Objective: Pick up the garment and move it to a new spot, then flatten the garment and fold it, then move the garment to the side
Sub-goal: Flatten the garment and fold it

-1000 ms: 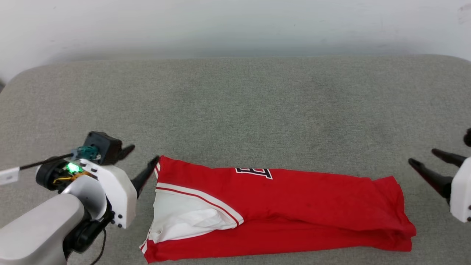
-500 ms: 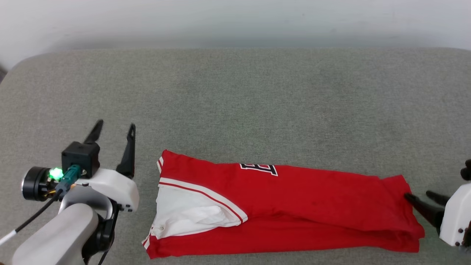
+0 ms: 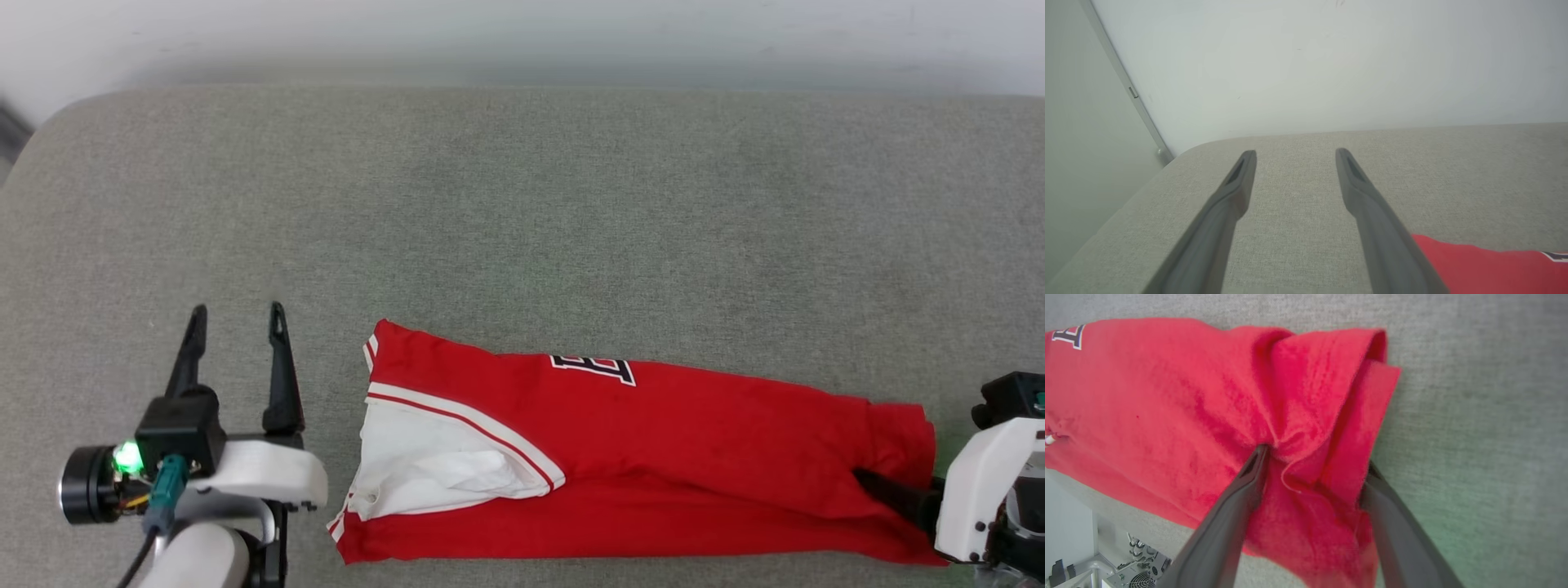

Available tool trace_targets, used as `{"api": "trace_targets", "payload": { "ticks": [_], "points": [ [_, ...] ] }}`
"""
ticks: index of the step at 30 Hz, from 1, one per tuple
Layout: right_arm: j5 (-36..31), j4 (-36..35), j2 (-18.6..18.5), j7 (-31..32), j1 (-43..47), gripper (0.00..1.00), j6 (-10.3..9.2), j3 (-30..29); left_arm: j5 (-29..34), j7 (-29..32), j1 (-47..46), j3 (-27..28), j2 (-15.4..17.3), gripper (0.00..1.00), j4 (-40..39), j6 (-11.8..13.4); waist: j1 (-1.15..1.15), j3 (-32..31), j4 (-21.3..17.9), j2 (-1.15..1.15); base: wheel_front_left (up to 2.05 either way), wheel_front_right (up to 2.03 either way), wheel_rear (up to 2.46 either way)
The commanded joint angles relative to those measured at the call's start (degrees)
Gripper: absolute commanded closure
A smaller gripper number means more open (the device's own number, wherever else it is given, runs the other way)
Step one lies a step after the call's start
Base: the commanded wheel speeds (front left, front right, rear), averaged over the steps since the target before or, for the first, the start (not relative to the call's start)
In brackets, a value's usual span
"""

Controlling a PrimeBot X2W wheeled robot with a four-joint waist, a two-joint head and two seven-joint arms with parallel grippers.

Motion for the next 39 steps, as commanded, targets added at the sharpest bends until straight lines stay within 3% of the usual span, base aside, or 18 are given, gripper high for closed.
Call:
{"api": "trace_targets", "payload": {
  "ticks": [1,3,4,5,18,25,29,33,39],
  "points": [
    [0.23,1.71,3.04,1.5,1.1,0.0,0.0,3.83,2.22,-0.11,2.08,2.16,-1.92,0.0,-0.59,-1.21,0.0,0.12,0.29,0.0,0.0,0.0,0.0],
    [0.39,2.07,3.88,1.39,0.38,0.0,0.08,5.34,5.15,-0.11,3.34,3.77,-3.29,0.0,-0.94,-2.19,0.0,0.08,0.41,0.0,0.0,0.0,0.0],
    [0.32,2.25,4.05,0.83,-0.08,0.56,0.09,5.66,5.88,-0.11,4.04,4.61,-4.29,0.0,-1.09,-2.61,0.0,0.02,0.48,0.0,0.0,0.0,0.0],
    [0.15,2.51,4.03,0.22,-0.65,1.0,0.11,5.9,6.69,-0.11,4.77,5.42,-5.28,0.0,-1.24,-3.18,0.0,-0.09,0.57,0.0,0.0,0.0,0.0],
    [0.96,5.07,-5.82,-3.04,-4.45,1.0,-0.05,3.88,16.07,-0.12,13.11,13.41,-13.63,0.0,-3.38,-7.18,0.0,-4.41,0.18,0.0,0.0,0.0,0.0],
    [-0.13,8.1,-11.55,-1.09,-3.56,1.0,-0.04,2.88,20.09,-0.12,16.79,14.98,-15.83,0.0,-4.33,-8.39,0.0,-6.43,-0.17,0.0,0.0,0.0,0.0],
    [0.15,9.13,-11.94,0.44,-3.57,1.0,-0.04,2.75,21.17,-0.12,17.86,15.16,-16.35,0.0,-3.9,-9.15,0.0,-7.21,-0.27,0.0,0.0,0.0,0.0],
    [2.98,4.62,-11.04,3.42,-3.05,1.0,-0.03,3.54,22.05,-0.12,19.02,15.53,-17.13,0.0,-3.68,-9.65,0.0,-8.21,-0.27,0.0,0.0,0.0,0.0],
    [5.07,-9.12,-10.26,7.2,-3.59,1.0,-0.03,5.82,22.98,-0.12,19.72,16.27,-17.68,0.0,-3.86,-10.21,0.0,-8.49,-0.37,0.0,0.0,0.0,0.0]
  ]
}}
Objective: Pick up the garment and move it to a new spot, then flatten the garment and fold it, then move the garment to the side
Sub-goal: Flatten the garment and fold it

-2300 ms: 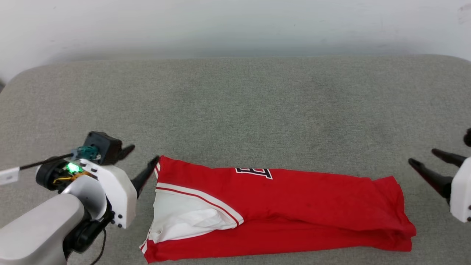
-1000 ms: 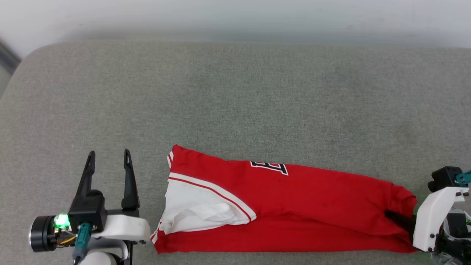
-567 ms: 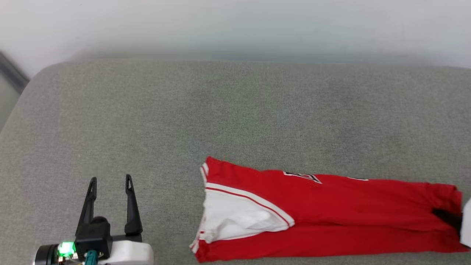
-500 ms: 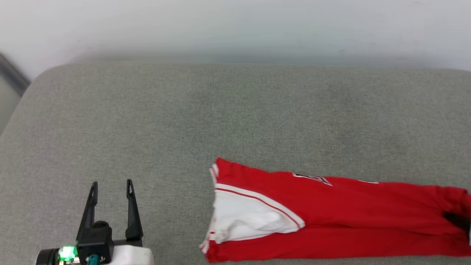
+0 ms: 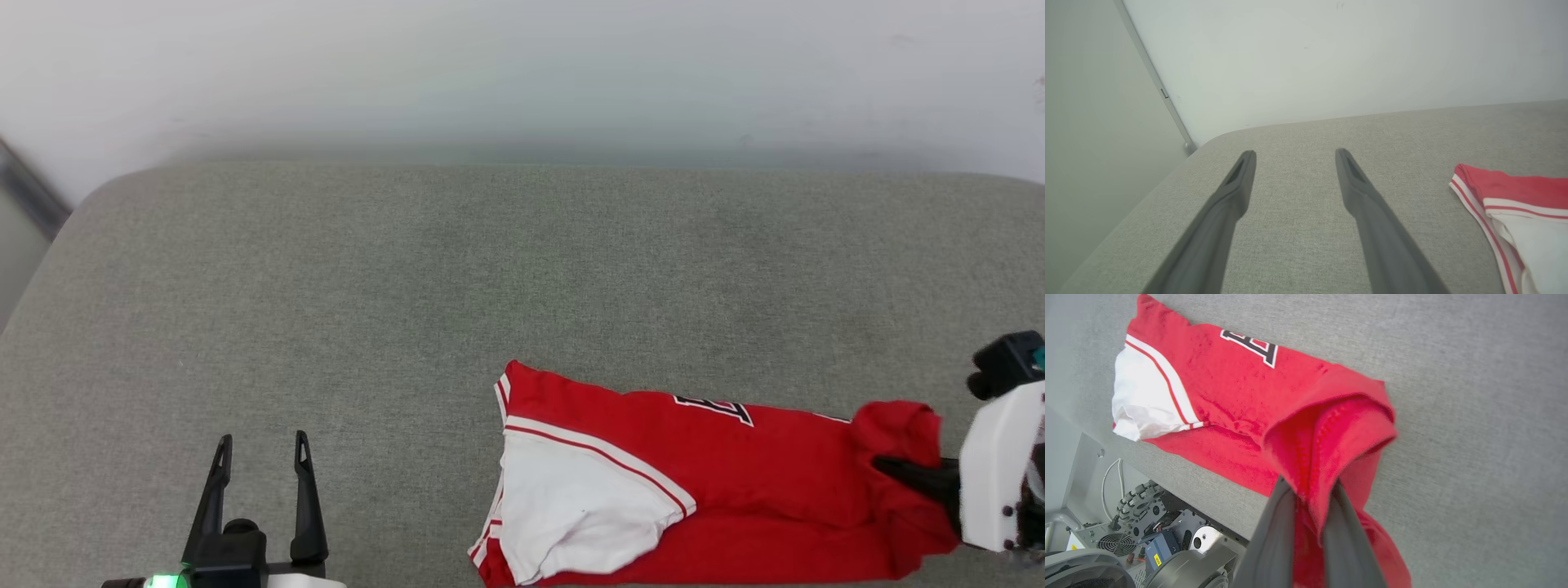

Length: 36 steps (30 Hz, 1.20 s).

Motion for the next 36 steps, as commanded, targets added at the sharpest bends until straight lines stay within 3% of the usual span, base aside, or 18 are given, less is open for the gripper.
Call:
{"api": "trace_targets", "payload": {
  "ticks": [1,7,13,21,28,32,33,34,36],
  "points": [
    [-0.24,-2.76,0.81,0.78,-0.7,1.0,-0.05,0.73,0.57,-0.12,0.2,0.16,-0.08,0.0,-0.1,-0.18,0.0,0.15,0.08,0.0,0.0,0.0,0.0],
    [-3.49,-11.15,5.36,4.72,-5.89,1.0,-0.05,6.16,1.22,-0.12,-1.32,0.07,-0.62,0.0,-0.15,-0.77,0.0,1.72,0.78,0.0,0.0,0.0,0.0],
    [-7.93,-10.38,12.74,7.51,-15.47,1.0,-0.05,16.5,1.8,-0.12,-3.78,-0.52,-1.06,0.0,0.33,-1.62,0.0,4.2,2.05,0.0,0.0,0.0,0.0],
    [-12.58,2.31,22.46,4.26,-25.86,1.0,-0.04,28.38,2.08,-0.12,-7.42,-1.73,-1.97,0.0,0.74,-2.52,0.0,8.36,4.36,0.0,0.0,0.0,0.0],
    [-15.62,16.53,27.24,-0.93,-28.77,1.0,-0.07,37.41,2.41,-0.12,-9.29,-2.38,-2.4,0.0,1.18,-2.7,0.0,10.3,5.33,0.0,0.0,0.0,0.0],
    [-14.48,20.27,28.45,-4.21,-28.88,1.0,-0.07,40.51,2.29,-0.12,-8.62,-2.15,-2.31,0.0,1.5,-2.5,0.0,9.69,4.76,0.0,0.0,0.0,0.0],
    [-14.2,20.26,28.36,-5.29,-29.35,0.55,-0.07,40.99,2.28,-0.12,-8.31,-2.04,-2.21,0.0,1.64,-2.47,0.0,9.33,4.54,0.0,0.0,0.0,0.0],
    [-13.25,19.92,28.23,-6.64,-29.66,0.0,-0.07,40.99,2.27,-0.12,-7.96,-1.95,-2.1,0.0,1.76,-2.42,0.0,8.84,4.3,0.0,0.0,0.0,0.0],
    [-12.56,18.15,27.24,-9.77,-30.87,0.0,-0.07,40.94,2.22,-0.12,-7.52,-1.76,-1.85,0.0,2.0,-2.38,0.0,7.72,3.71,0.0,0.0,0.0,0.0]
  ]
}}
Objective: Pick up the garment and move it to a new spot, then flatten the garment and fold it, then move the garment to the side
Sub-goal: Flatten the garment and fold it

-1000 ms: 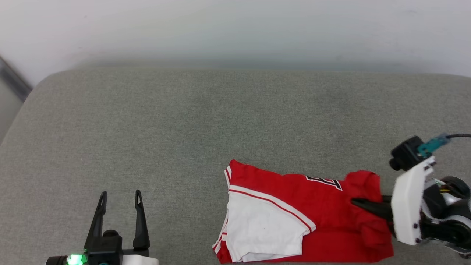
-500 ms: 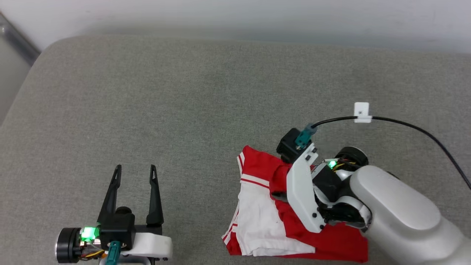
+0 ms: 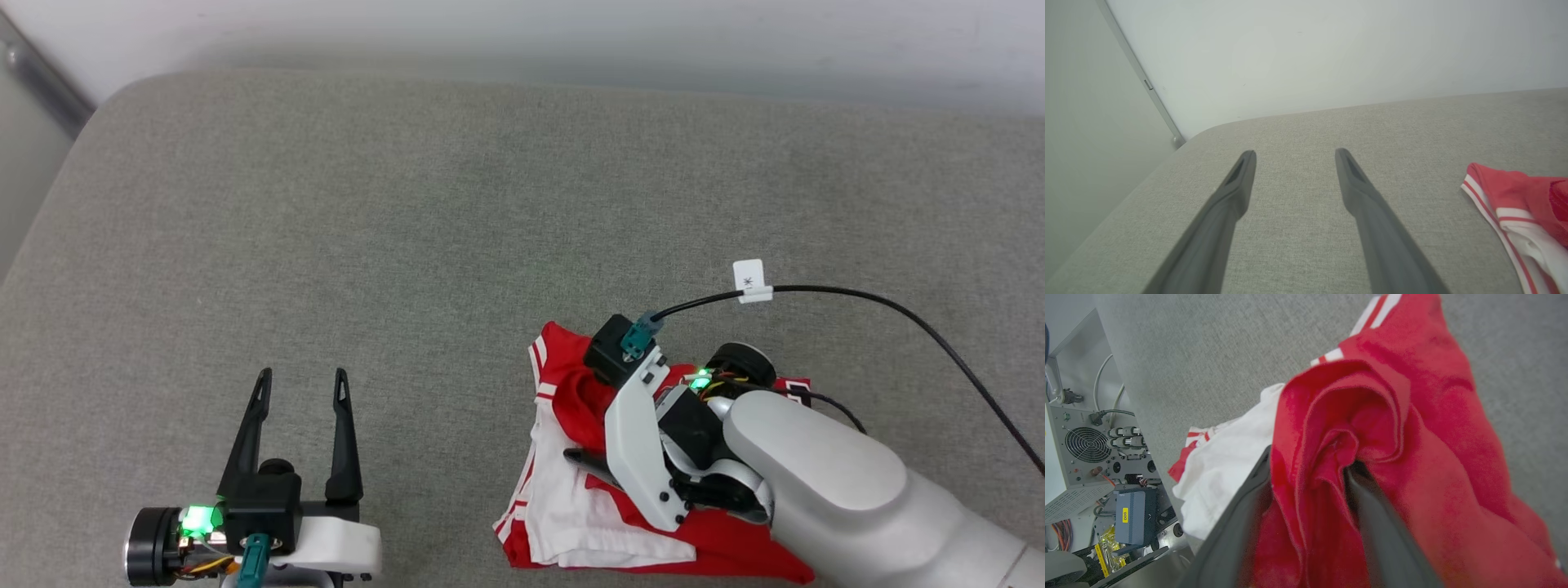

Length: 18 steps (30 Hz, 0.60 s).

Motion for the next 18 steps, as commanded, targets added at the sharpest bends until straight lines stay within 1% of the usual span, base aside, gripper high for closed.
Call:
{"api": "trace_targets", "payload": {
  "ticks": [1,3,5,8,12,13,18],
  "points": [
    [-0.37,-1.53,-1.89,-3.01,-1.44,0.0,-0.11,0.5,0.06,-0.12,0.85,0.39,0.48,0.0,0.25,0.26,0.0,-1.64,-1.0,0.0,0.0,0.0,0.0],
    [-0.56,-3.78,-3.98,-6.17,-1.96,0.0,-0.1,0.73,-0.07,-0.12,1.58,0.65,0.62,0.0,0.31,0.31,0.0,-2.92,-1.73,0.0,0.0,0.0,0.0],
    [-1.7,-5.79,-6.51,-10.17,-2.56,0.0,-0.09,-0.36,-0.17,-0.12,2.23,1.01,0.69,0.0,0.19,0.53,0.0,-4.12,-2.5,0.0,0.0,0.0,0.0],
    [-4.29,-7.39,-10.04,-16.7,-2.3,0.0,-0.09,-4.05,-0.17,-0.12,3.18,1.27,0.74,0.0,0.0,0.54,0.0,-5.55,-3.74,0.0,0.0,0.0,0.0],
    [-9.47,-7.8,-12.92,-25.98,0.42,0.0,-0.09,-12.44,-0.14,-0.12,4.51,1.61,0.8,0.0,-0.48,0.81,0.0,-6.78,-5.46,0.0,0.0,0.0,0.0],
    [-11.18,-7.65,-13.25,-28.85,1.26,0.0,-0.09,-15.51,-0.15,-0.12,4.77,1.65,0.78,0.0,-0.58,0.83,0.0,-6.95,-5.83,0.0,0.0,0.0,0.0],
    [-19.83,-7.47,-12.35,-40.1,8.43,0.0,-0.1,-30.12,-0.32,-0.12,6.15,2.03,0.78,0.0,-0.99,1.01,0.0,-7.83,-7.77,0.0,0.0,0.0,0.0]
  ]
}}
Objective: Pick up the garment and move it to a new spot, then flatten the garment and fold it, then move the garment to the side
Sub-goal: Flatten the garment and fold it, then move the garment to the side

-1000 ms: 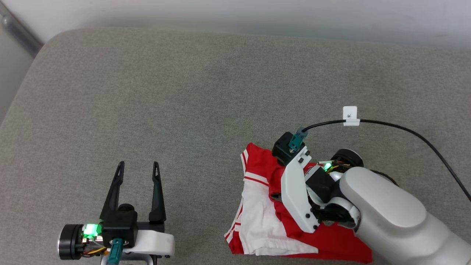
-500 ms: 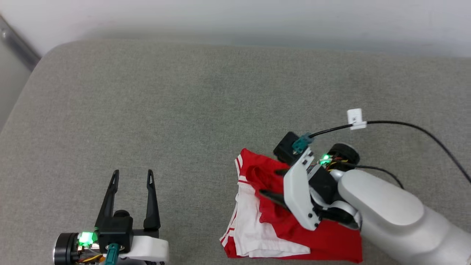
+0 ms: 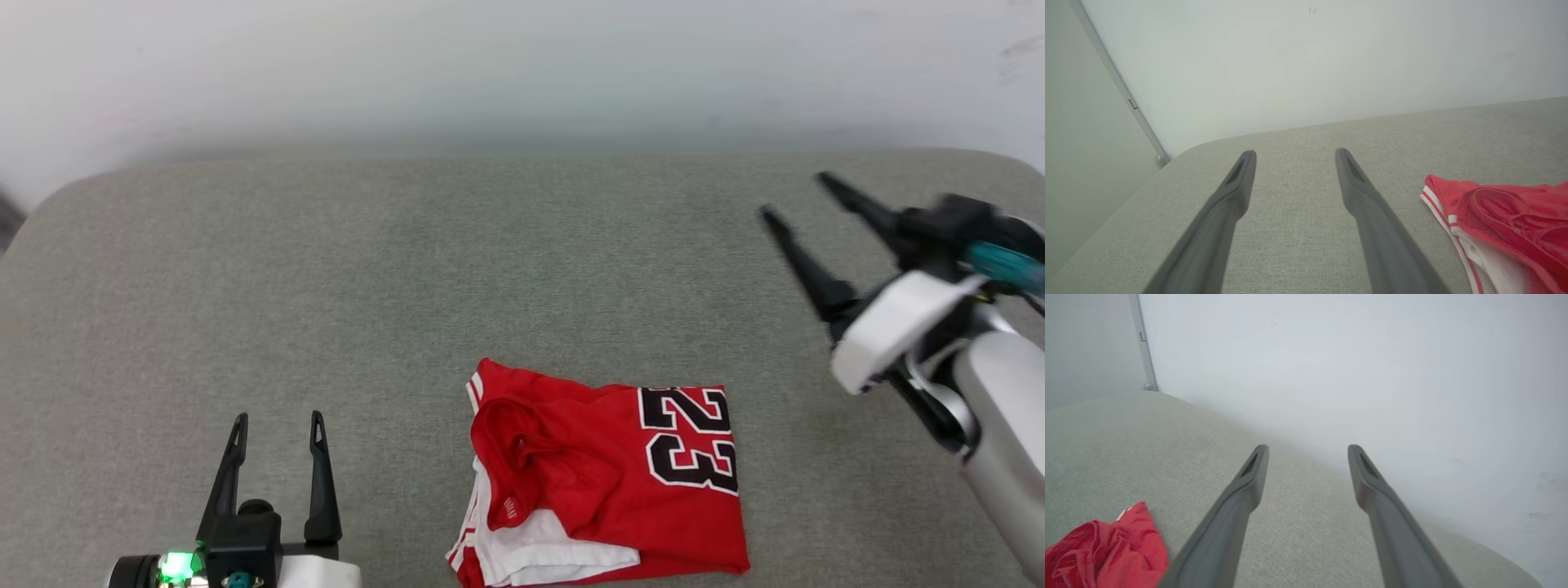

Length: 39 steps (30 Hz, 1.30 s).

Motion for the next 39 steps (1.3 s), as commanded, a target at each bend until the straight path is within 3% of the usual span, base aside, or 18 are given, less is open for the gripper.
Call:
{"api": "trace_targets", "payload": {
  "ticks": [1,8,13,26,34,39],
  "points": [
    [-3.8,-0.11,0.9,-3.91,3.87,0.0,-0.05,-5.7,-0.17,-0.12,0.93,0.26,0.04,0.0,-0.3,0.17,0.0,-0.66,-1.1,0.0,0.0,0.0,0.0],
    [-13.85,-5.15,6.99,-9.62,17.88,0.0,-0.06,-25.31,-0.23,-0.12,2.06,0.14,-0.32,0.0,-0.54,0.03,0.0,-1.7,-2.23,0.0,0.0,0.0,0.0],
    [-18.18,-12.37,12.8,-10.07,27.67,0.0,-0.05,-33.63,-0.33,-0.12,2.94,0.14,-0.35,0.0,-0.55,-0.34,0.0,-2.55,-2.26,0.0,0.0,0.0,0.0],
    [-22.42,-22.01,22.84,-10.05,44.47,0.0,-0.05,-39.23,-0.67,-0.12,4.18,-0.39,-0.74,0.0,0.08,-1.95,0.0,-4.62,-0.67,0.0,0.0,0.0,0.0],
    [-22.52,-23.28,24.64,-10.05,47.79,0.0,-0.05,-38.67,-0.77,-0.12,5.13,0.16,-1.17,0.0,-0.28,-2.42,0.0,-5.16,-0.3,0.0,0.0,0.0,0.0],
    [-22.45,-25.22,23.92,-10.06,42.68,0.0,-0.05,-37.85,-0.93,-0.12,5.16,0.75,-1.38,0.0,-0.53,-2.51,0.0,-4.91,-0.55,0.0,0.0,0.0,0.0]
  ]
}}
